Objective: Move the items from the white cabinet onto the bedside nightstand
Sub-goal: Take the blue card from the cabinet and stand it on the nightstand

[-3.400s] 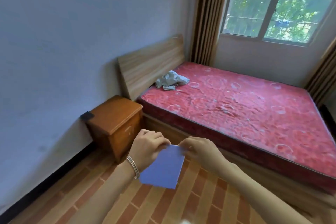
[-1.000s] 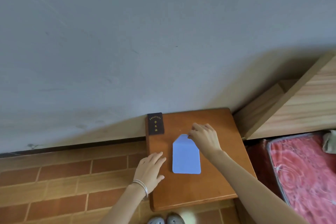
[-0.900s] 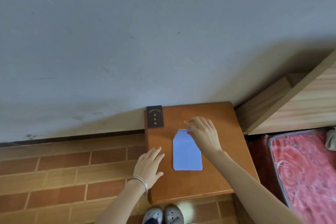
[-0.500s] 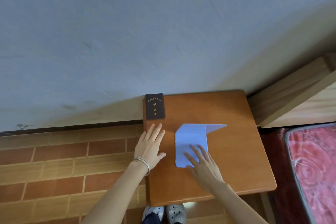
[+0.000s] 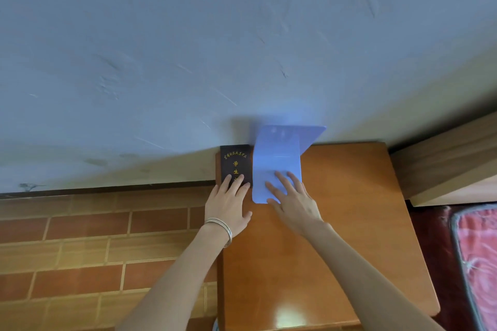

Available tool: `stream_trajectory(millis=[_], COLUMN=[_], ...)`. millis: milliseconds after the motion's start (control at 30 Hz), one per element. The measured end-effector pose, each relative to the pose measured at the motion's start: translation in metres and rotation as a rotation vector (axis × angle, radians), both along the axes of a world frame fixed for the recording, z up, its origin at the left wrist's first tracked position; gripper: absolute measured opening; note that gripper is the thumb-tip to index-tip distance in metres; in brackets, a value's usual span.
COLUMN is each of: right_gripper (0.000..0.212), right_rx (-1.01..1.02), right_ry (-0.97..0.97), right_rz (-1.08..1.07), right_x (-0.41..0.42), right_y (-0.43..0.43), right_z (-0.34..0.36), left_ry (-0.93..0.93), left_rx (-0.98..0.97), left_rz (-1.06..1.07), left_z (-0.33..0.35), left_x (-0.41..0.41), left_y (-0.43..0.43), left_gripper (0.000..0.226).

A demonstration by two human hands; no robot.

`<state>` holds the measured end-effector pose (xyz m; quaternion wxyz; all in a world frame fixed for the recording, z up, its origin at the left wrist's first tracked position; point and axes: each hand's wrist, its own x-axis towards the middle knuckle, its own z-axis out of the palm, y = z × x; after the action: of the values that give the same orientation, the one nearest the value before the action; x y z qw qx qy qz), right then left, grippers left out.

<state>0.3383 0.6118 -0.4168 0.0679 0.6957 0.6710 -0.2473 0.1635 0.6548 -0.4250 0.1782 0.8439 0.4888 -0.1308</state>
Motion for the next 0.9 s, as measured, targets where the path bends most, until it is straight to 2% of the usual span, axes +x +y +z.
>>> stream_trajectory(millis=[267, 733, 833, 900], right_gripper=[0.045, 0.051, 0.05, 0.047], right_rx=[-0.03, -0.126, -0.197, -0.161], right_ry=[-0.072, -0.09, -0.02, 0.04], right_rz=[0.07, 0.024, 0.052, 0.052], right_x=[0.007, 0.004, 0.011, 0.018], right_y=[0.019, 0.034, 0.044, 0.05], right_z=[0.005, 0.001, 0.016, 0.038], left_ry=[0.027, 0.102, 0.17, 0.219], left_rx=[-0.028, -0.027, -0.116, -0.227], left_rz=[-0.012, -0.051, -0.073, -0.096], left_z=[0.005, 0.016, 0.028, 0.044], left_x=[0.001, 0.008, 0.019, 0.029], left_y=[0.005, 0.014, 0.029, 0.041], left_gripper=[0.067, 0.059, 0.051, 0.047])
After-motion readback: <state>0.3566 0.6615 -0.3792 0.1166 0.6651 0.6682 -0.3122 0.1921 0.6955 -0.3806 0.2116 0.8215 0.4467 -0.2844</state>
